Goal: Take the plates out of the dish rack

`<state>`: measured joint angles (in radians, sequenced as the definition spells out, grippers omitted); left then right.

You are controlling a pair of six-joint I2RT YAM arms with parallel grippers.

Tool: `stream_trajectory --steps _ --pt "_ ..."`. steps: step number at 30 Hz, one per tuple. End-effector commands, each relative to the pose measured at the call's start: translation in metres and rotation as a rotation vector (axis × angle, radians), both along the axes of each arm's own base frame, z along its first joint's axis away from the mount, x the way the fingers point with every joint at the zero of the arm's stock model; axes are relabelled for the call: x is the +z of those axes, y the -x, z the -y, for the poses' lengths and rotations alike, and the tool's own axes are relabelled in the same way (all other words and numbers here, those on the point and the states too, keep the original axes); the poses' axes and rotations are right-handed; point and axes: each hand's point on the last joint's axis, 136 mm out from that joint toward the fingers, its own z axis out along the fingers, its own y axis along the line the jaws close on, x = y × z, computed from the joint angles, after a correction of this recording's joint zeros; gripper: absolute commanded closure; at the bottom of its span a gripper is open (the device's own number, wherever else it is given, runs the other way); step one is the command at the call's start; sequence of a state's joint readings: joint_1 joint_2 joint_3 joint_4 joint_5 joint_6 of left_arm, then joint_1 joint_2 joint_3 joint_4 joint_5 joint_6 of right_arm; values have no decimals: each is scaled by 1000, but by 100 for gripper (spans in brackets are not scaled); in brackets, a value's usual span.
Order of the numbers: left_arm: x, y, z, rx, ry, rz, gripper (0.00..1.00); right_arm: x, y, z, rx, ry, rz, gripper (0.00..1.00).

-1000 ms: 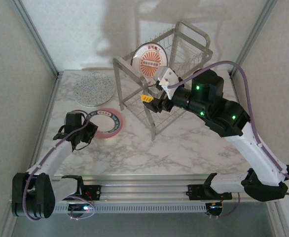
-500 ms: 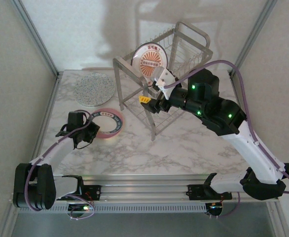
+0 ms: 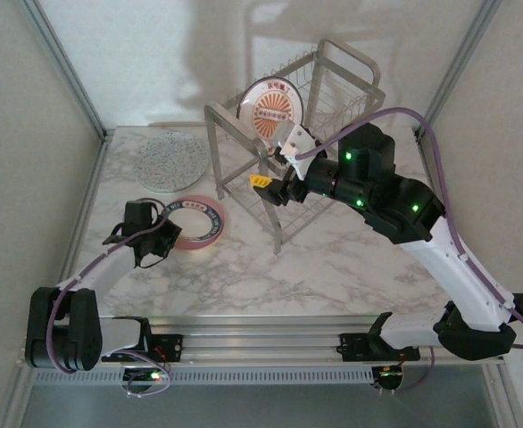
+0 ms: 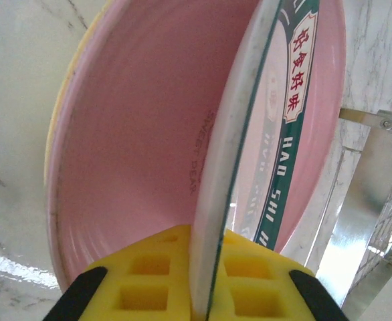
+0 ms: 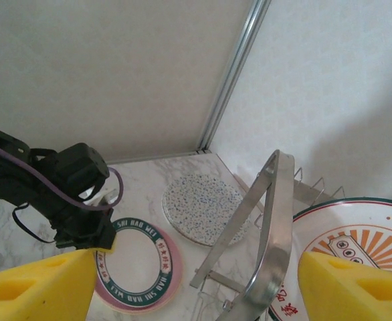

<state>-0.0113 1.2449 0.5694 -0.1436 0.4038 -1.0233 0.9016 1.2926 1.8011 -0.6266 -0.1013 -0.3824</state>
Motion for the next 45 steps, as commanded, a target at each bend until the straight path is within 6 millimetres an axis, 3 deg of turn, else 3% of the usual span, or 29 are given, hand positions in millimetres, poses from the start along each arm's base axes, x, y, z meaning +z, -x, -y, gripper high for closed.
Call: stream_trajectory --steps 1,13,22,38,45 --pt "0 -2 2 -27 -5 -4 90 11 7 -2 30 -16 18 20" --pt "14 -5 -3 -36 -50 -24 59 10 3 -4 20 -10 21 19" --pt "15 0 -9 -43 -95 -75 53 9 0 -6 14 -9 22 19" --pt "7 0 -14 -37 -131 -111 50 10 5 -8 43 -14 14 18" --pt "15 3 -19 -28 -160 -122 39 16 10 -9 66 -45 11 17"
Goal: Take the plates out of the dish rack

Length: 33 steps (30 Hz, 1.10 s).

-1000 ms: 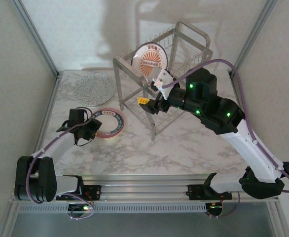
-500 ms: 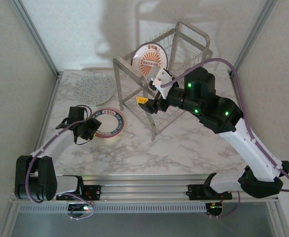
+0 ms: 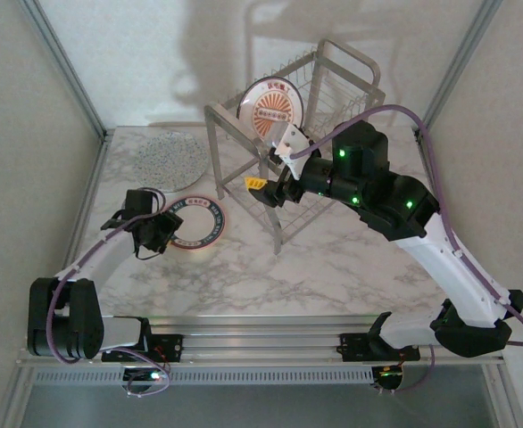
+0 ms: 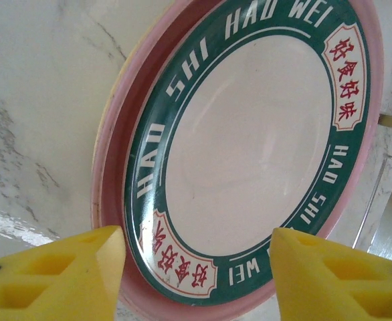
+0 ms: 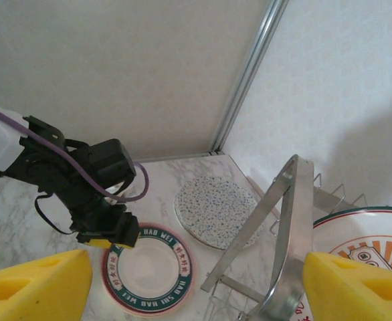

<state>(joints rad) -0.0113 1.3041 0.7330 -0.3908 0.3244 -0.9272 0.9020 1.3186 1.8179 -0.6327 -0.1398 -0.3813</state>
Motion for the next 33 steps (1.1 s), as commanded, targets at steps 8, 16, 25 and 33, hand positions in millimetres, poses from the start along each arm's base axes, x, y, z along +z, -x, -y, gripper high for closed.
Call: stream_trajectory --steps 8,16,25,33 --pt "32 -1 -12 40 -67 44 38 57 -17 19 -157 -154 112 17" --pt "113 -28 -17 86 -72 248 37 86 -71 62 -479 -255 115 15" --pt "277 -71 9 -9 -10 727 35 57 -153 88 -543 -452 -352 14" --pt "393 -61 60 -219 55 1096 33 14 -196 86 -509 -454 -581 17"
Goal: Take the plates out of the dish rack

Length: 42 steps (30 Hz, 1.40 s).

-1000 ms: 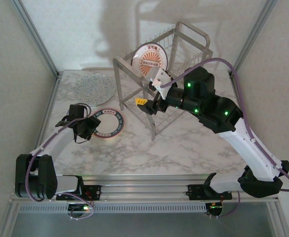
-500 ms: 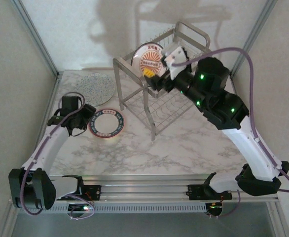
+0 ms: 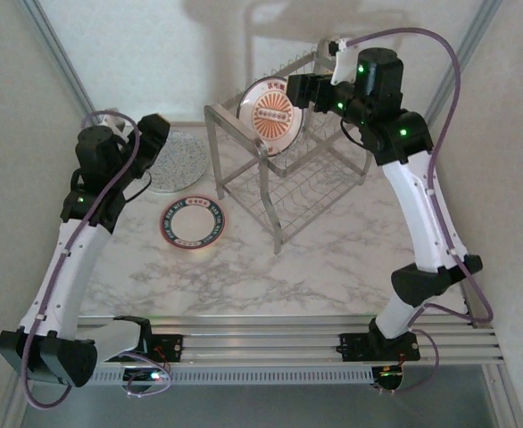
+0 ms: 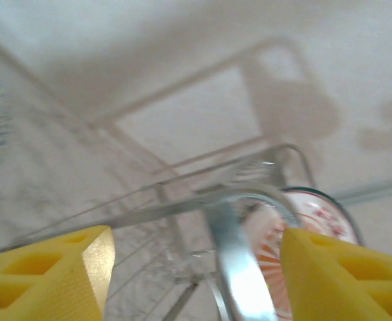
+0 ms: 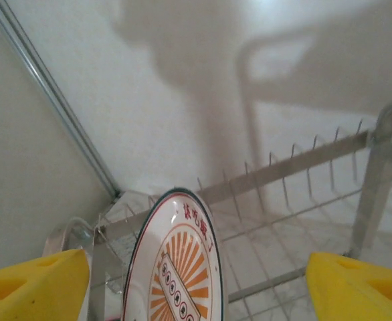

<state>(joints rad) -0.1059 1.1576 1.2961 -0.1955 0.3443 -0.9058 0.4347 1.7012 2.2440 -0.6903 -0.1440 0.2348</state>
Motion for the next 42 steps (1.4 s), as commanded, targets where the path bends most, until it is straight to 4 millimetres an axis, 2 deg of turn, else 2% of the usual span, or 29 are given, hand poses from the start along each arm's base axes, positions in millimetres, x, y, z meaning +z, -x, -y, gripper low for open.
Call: stream_trajectory --steps 1,3,6,11,16,21,30,42 --pt "64 13 25 -105 -33 215 33 -1 2 -7 92 -103 -90 18" --pt "76 16 32 -125 -47 246 33 -14 -3 -11 103 -94 -130 20" --pt "83 15 37 -140 -48 256 33 -31 -8 -18 127 -76 -181 24" --pt "88 15 44 -162 -35 273 33 -39 -11 -27 163 -84 -220 33" --pt "107 21 55 -209 -23 337 33 -51 -14 -31 176 -73 -257 43" --pt "123 28 67 -261 -24 384 34 -55 -15 -33 188 -71 -267 50" --pt "139 37 92 -303 -102 422 34 -62 -16 -39 208 -65 -286 64" --pt "139 38 103 -309 -138 426 34 -67 -17 -45 225 -54 -295 69"
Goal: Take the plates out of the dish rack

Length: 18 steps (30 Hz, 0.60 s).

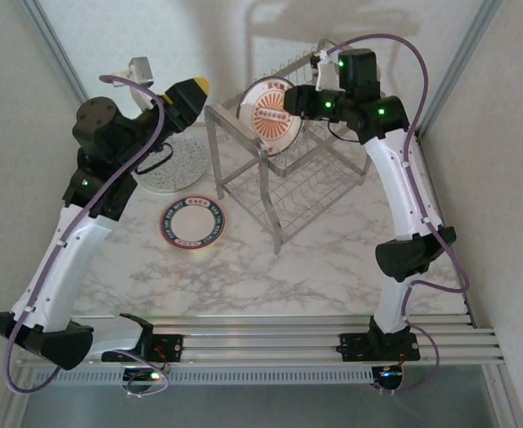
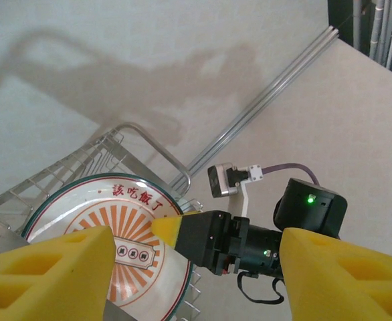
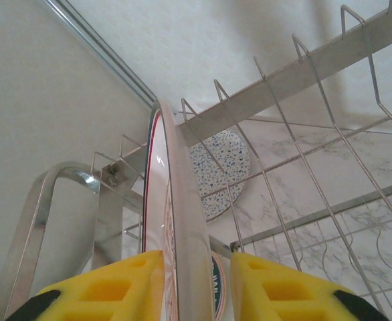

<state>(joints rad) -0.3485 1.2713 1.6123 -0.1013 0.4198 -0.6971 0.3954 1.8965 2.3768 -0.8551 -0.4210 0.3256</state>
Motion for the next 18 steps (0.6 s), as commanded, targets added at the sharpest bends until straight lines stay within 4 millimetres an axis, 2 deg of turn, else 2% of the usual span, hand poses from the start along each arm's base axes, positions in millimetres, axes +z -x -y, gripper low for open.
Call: stream_trajectory --steps 1,13,18 --pt "12 5 2 3 -12 39 34 2 1 -8 32 -1 10 70" --pt "12 6 3 -1 -8 36 35 -2 -1 -11 40 5 5 79" --pt "12 6 3 -1 -6 34 35 3 0 -11 40 15 31 91"
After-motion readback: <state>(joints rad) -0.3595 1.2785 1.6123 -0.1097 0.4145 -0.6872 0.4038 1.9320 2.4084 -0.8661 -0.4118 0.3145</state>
